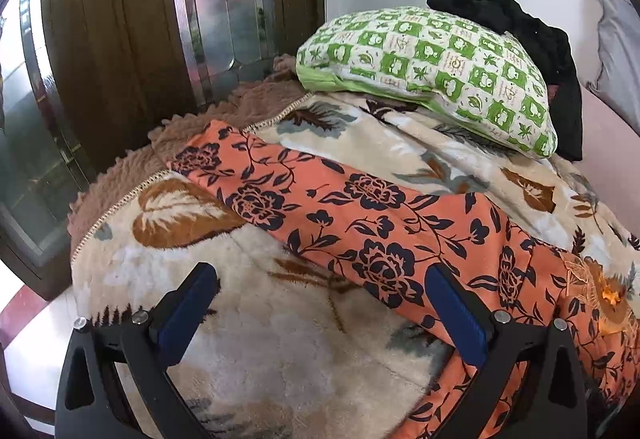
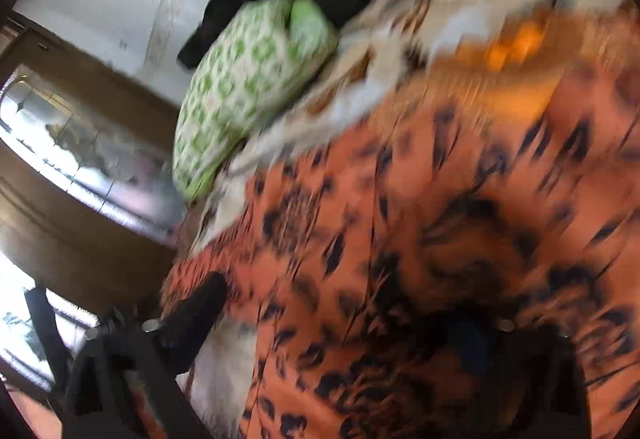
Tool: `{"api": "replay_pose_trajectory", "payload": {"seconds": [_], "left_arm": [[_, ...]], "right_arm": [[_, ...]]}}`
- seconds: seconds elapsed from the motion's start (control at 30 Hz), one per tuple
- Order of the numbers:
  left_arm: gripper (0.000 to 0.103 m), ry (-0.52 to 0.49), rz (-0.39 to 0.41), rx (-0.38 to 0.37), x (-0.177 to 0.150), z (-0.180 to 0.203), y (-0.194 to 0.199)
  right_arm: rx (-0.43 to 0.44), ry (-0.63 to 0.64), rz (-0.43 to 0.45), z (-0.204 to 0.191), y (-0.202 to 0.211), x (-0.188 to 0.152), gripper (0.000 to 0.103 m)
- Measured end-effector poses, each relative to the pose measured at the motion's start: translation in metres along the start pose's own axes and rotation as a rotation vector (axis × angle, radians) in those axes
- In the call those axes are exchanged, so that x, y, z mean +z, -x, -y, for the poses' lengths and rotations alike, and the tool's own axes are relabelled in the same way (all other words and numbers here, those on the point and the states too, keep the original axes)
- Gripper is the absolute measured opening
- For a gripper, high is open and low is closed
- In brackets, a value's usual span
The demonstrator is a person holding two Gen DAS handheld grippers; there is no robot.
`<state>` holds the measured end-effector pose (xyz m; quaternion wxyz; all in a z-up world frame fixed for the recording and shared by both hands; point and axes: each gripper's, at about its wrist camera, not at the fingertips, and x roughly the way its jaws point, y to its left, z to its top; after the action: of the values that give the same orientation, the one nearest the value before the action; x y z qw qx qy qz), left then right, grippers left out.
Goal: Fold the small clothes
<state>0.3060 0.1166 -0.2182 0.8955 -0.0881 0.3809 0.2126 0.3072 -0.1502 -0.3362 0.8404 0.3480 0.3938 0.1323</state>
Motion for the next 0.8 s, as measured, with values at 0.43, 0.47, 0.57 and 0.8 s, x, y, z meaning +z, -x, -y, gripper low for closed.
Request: {"api": "replay_pose_trajectory", "payload": {"seconds": [0.43,0.47,0.57,0.8], "left_arm": [[0.103,-0.251,-0.01,-0.394,-0.043,0.104,0.04],[0.103,-0.303,-0.023,-0.413,-0.054,0.12,0.043],[0.103,-0.426,0.023,-0.343,-0.08,0.159,0.049],[0.103,-0.578,0.149,0.012,-0.103,0.203,0.019]], "right_arm": [[-0.119,0.009,0.106,0.061,0.16,0.025,0.081],[-0.157,-0.048,0.119,0.08,0.17,0.029,0.077],[-0.134,-0.183,0.144,0.125,0.185,0.034,0.059],[-0.193,-0.27,0.166,0.16,0.189,0.056,0.037]]}}
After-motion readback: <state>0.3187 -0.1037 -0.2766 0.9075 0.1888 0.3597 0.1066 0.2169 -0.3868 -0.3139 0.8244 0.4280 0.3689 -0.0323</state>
